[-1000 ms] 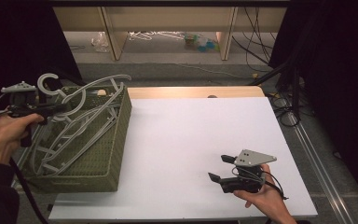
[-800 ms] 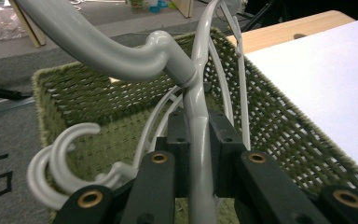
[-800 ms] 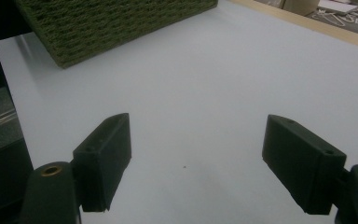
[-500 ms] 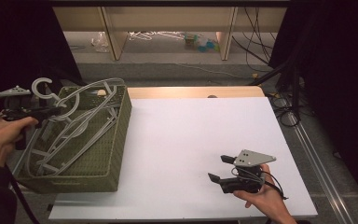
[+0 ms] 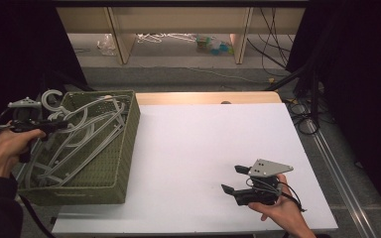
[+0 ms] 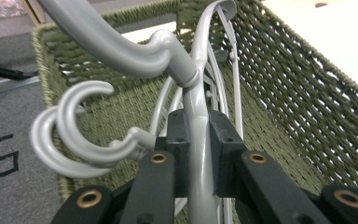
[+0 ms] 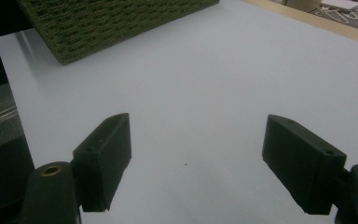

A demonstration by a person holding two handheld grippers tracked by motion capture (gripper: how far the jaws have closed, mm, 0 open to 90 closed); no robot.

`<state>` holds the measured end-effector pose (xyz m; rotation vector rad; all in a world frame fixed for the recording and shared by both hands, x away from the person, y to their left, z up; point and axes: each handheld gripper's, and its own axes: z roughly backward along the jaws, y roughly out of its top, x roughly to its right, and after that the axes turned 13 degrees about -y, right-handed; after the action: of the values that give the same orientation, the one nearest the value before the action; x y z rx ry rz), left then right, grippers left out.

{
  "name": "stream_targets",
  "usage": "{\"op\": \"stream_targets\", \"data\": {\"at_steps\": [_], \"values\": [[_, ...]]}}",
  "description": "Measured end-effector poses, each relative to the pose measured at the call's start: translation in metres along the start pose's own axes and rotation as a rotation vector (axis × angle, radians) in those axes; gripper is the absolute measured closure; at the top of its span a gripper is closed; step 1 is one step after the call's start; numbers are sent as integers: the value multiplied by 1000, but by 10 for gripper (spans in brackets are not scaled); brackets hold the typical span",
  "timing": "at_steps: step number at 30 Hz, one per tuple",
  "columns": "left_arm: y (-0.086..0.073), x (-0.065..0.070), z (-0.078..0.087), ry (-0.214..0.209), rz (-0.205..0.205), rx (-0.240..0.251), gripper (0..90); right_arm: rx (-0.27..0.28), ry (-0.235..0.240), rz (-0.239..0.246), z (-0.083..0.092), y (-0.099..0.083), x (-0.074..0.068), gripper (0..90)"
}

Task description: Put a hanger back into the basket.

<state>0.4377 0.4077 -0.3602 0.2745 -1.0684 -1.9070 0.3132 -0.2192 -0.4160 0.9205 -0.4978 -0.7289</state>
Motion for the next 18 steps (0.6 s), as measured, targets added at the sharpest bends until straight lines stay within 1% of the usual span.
{"op": "stream_targets", "data": {"at_steps": [2,4,6,10,11,12,13,14,15,16,17,18], "values": [[-1,1,-5,-6,11,-7,799,1,0,2,0,0,0,249],[-2,1,-7,-7,5,-17,798,-5,1,2,0,0,0,249],[-3,3,-12,-15,7,-26,796,0,0,4,0,0,0,249],[-7,3,-20,-24,19,-40,794,-8,-4,9,1,0,0,249],[-9,1,-21,-26,13,-59,793,-13,-3,9,1,1,0,249],[-10,0,-23,-30,7,-87,792,-1,2,4,1,0,0,249],[-11,-1,-25,-28,10,-89,792,-4,1,2,1,0,0,249],[-13,-1,-26,-12,21,-109,792,-4,1,4,1,0,0,249],[-15,-1,-30,-22,23,-112,792,-7,-2,8,1,0,0,249],[-16,0,-32,-20,19,-124,792,-14,-3,9,2,0,1,249],[-17,0,-34,-17,21,-125,791,-5,1,1,1,0,0,249],[-18,0,-35,-7,15,-139,791,-5,1,1,1,0,0,249]]}}
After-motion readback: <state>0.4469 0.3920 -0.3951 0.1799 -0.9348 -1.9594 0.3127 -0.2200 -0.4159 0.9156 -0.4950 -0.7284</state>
